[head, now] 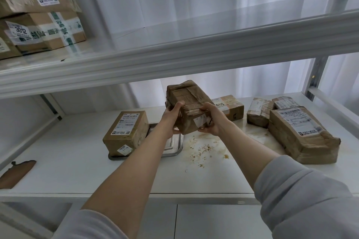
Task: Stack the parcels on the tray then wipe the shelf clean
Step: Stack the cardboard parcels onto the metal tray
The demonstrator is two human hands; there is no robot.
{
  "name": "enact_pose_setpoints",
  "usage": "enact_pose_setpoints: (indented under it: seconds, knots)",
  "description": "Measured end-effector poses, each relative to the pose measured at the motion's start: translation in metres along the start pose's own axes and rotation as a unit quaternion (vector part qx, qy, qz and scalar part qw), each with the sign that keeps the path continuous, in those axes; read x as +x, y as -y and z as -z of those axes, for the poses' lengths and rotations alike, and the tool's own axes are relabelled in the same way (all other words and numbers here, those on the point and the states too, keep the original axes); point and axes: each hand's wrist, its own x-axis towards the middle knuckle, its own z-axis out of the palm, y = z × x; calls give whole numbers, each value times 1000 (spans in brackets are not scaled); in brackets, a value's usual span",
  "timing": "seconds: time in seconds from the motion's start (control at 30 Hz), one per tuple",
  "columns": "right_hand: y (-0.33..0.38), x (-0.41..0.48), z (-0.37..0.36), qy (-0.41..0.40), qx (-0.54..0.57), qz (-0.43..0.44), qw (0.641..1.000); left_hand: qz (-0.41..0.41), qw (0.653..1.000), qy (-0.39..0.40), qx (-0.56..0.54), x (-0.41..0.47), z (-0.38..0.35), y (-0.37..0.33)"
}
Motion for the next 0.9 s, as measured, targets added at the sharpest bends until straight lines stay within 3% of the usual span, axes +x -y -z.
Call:
enact_pose_setpoints:
  seconds: [0.3,0.7,0.9]
  knots:
    - [1,0,11,-17,-55,-13,998,-25,999,2,-27,6,11,3]
    - [-3,1,10,3,-115,-18,993,1,1000,3,-18,-2,12,2]
    - [-5,3,10,-23,-105,-10,994,10,998,53,16,-6,15,2]
